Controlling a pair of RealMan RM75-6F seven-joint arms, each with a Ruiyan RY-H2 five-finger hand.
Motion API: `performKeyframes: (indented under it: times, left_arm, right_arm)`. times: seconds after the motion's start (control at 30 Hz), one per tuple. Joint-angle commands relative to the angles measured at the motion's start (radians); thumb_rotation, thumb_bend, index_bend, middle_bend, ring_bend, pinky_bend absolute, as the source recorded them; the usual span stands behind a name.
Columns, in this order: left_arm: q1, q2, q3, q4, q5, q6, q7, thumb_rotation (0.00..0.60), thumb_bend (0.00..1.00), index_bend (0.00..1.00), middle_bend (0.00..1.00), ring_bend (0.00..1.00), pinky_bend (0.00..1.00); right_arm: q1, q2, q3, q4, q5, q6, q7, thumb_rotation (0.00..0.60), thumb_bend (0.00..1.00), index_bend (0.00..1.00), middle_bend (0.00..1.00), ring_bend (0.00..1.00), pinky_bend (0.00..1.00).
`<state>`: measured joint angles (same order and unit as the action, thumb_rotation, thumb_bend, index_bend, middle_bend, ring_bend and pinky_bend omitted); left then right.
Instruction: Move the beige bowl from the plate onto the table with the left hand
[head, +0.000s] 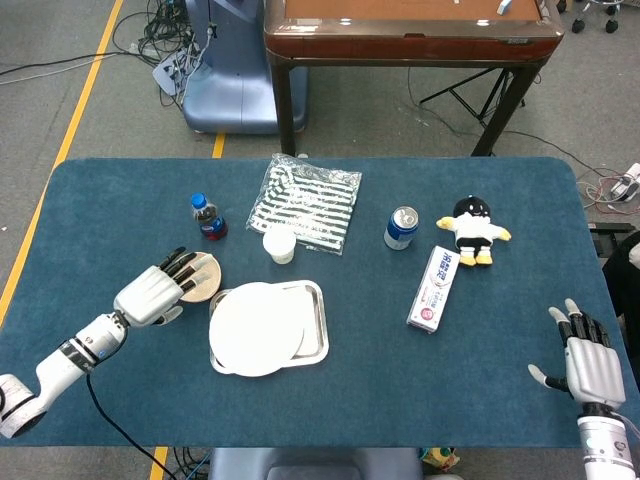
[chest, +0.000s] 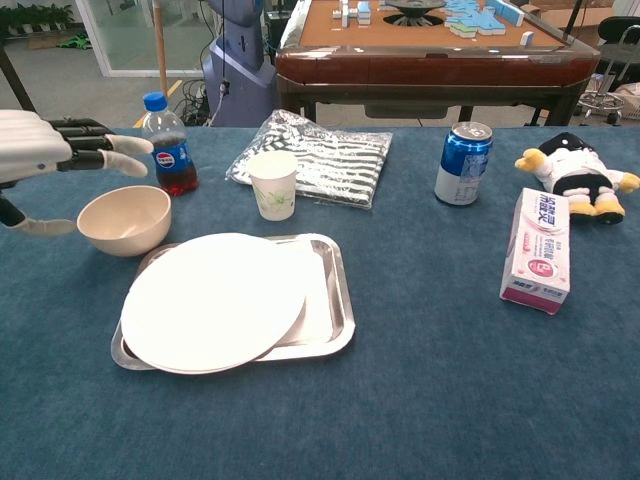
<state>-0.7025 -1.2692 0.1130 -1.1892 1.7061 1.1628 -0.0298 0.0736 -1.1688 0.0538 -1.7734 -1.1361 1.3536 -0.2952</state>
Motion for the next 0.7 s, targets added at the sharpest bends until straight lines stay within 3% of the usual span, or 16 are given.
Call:
performKeyframes:
  times: [0.03,0.3,0.47,0.7]
  left_arm:
    - [0.08,0.115,-0.02,-0.181,-0.061,0.068,0.136,0.6,0.32,0.05,0.0,0.0,0.0]
    - [0.202,0.17,-0.027,-0.344,-0.125,0.163,0.249,0.6,0.32,0.0,0.0,0.0,0.0]
    - [0.292,0.152,-0.025,-0.373,-0.155,0.244,0.261,0.6,0.32,0.0,0.0,0.0,0.0]
    - [0.396,0.103,-0.071,-0.359,-0.21,0.368,0.188,0.6,0.32,0.0,0.0,0.0,0.0]
  right_arm:
    - [0.0,0.015,-0.008,-0.001,-0.015,-0.017,0.023,0.6,0.25,0.0,0.0,0.0,0.0]
    - [-0.007,0.047,-0.032,-0.009,-0.076,-0.031,0.079,0.6,0.25,0.0,0.0,0.0,0.0]
    - [-0.015,0.06,-0.047,-0.018,-0.119,-0.022,0.1,0.6,0.25,0.0,0.0,0.0,0.0]
    - [-0.031,0.072,-0.067,-0.033,-0.185,0.006,0.118,0.6,0.25,0.0,0.0,0.0,0.0]
